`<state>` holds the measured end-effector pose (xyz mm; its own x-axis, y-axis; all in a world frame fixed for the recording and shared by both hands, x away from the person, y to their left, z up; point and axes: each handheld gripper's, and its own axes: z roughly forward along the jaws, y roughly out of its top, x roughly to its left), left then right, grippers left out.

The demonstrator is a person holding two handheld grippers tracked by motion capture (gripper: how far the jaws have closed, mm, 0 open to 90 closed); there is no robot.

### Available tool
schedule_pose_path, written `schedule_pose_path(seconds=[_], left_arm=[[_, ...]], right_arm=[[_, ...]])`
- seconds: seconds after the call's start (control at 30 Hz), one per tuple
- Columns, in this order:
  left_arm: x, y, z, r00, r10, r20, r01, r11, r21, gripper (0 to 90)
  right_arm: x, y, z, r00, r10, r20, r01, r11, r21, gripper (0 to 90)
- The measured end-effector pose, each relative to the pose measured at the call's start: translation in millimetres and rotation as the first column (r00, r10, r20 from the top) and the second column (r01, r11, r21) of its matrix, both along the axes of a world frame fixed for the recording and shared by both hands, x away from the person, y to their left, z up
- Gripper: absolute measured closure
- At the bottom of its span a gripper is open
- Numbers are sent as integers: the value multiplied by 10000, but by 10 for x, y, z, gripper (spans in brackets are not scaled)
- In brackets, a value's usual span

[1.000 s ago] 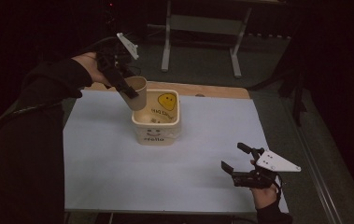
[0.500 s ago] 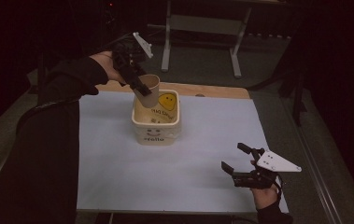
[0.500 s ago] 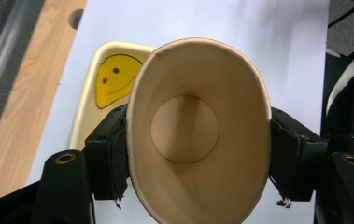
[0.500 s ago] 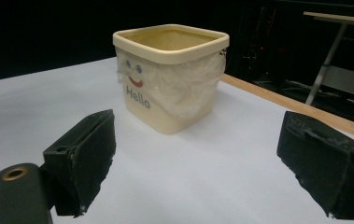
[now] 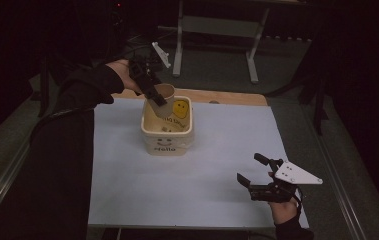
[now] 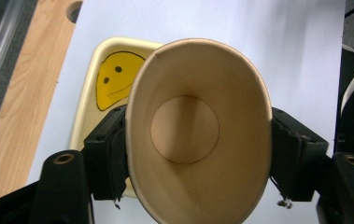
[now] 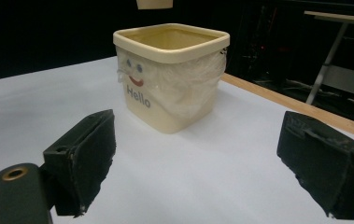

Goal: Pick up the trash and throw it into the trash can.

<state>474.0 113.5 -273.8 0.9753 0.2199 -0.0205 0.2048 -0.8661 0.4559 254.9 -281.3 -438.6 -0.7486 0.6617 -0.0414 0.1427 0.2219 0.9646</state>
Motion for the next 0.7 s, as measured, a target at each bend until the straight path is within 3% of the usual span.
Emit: schedule_pose_path(seconds=[0.1, 0.17, 0.23, 0.33, 0.37, 0.5, 0.53, 0.6, 0.7], left_arm=[[17, -28, -40, 9999, 79, 102, -79, 10000, 5, 272], [33, -56, -74, 9976, 449, 532, -440, 9989, -172, 114], [29, -75, -91, 9978, 437, 508, -436, 9990, -31, 21], [23, -78, -91, 9987, 334, 374, -330, 9994, -123, 10], [1, -60, -76, 9975, 414, 577, -396, 9987, -319, 10], [-22, -20, -47, 9974, 422, 577, -391, 9978, -541, 10], [-68, 53, -18, 9959, 609, 676, -552, 9951, -824, 10], [-113, 105, -8, 9959, 651, 630, -586, 9932, -1003, 10], [-148, 129, -5, 9954, 644, 705, -565, 9926, -1078, 10]], right_arm=[[-2, 1, 0, 10000, 16, -4, -16, 10000, 4, 115], [-3, 1, 2, 10000, 22, 11, -22, 10000, -20, 114], [-6, 2, 3, 10000, 9, 13, -9, 10000, -32, 114], [-8, 2, 5, 10000, 33, 48, -33, 10000, -46, 114], [-8, 1, 5, 10000, 44, 33, -44, 10000, -37, 114], [-16, 3, 8, 10000, 32, 5, -32, 10000, -28, 115], [-19, 4, 11, 10000, 39, 22, -39, 10000, -37, 114], [-20, 5, 11, 10000, 35, 27, -35, 10000, -56, 114], [-18, 6, 11, 10000, 38, 6, -38, 10000, -29, 115]])
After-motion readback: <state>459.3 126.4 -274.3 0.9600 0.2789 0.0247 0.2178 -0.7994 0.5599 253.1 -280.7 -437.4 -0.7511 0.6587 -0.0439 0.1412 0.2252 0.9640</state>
